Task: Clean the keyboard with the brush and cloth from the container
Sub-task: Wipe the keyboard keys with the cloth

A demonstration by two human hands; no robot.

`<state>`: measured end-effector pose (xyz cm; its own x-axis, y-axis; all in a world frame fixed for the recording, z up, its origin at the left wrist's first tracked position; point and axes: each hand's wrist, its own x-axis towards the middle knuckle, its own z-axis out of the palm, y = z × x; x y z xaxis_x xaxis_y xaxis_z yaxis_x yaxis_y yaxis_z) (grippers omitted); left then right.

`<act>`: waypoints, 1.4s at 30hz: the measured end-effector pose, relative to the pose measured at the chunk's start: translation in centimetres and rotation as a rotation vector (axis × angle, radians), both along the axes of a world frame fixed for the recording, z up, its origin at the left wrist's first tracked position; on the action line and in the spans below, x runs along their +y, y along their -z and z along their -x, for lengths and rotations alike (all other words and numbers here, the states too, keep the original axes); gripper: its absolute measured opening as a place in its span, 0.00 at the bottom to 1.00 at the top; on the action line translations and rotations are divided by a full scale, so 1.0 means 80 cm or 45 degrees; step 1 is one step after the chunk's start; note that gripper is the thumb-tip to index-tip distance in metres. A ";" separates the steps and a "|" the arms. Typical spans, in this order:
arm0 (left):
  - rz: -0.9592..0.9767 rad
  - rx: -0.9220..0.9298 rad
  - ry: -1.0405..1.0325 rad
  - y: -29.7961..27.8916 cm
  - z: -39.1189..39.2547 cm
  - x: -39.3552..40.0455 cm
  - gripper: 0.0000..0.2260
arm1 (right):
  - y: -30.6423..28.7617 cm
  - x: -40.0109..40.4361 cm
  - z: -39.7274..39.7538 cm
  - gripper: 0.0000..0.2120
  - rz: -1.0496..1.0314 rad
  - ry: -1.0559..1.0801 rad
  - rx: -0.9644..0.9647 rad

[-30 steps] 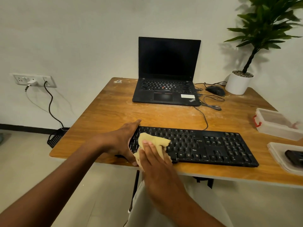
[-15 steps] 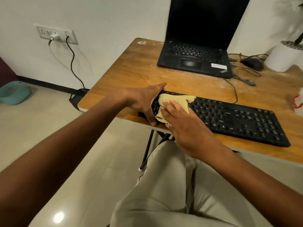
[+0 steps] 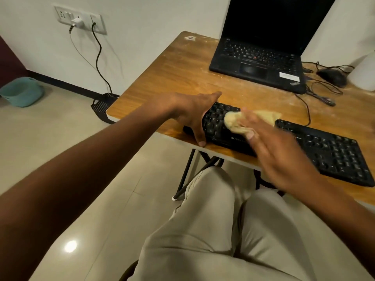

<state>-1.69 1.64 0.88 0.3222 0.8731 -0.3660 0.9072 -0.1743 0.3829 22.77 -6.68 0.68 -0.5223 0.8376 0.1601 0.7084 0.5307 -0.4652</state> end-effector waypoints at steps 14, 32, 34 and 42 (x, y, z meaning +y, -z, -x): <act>-0.023 0.020 0.016 0.003 0.000 0.002 0.70 | 0.059 -0.004 0.036 0.28 -0.189 -0.253 -0.509; -0.089 0.140 0.190 -0.005 -0.073 0.018 0.64 | 0.017 0.091 -0.003 0.23 0.010 0.282 0.013; -0.098 0.171 0.187 -0.005 -0.075 0.020 0.63 | 0.035 0.085 0.004 0.25 0.005 0.199 -0.249; -0.071 0.268 0.166 -0.006 -0.079 0.018 0.68 | 0.034 0.040 -0.001 0.26 0.040 0.114 -0.463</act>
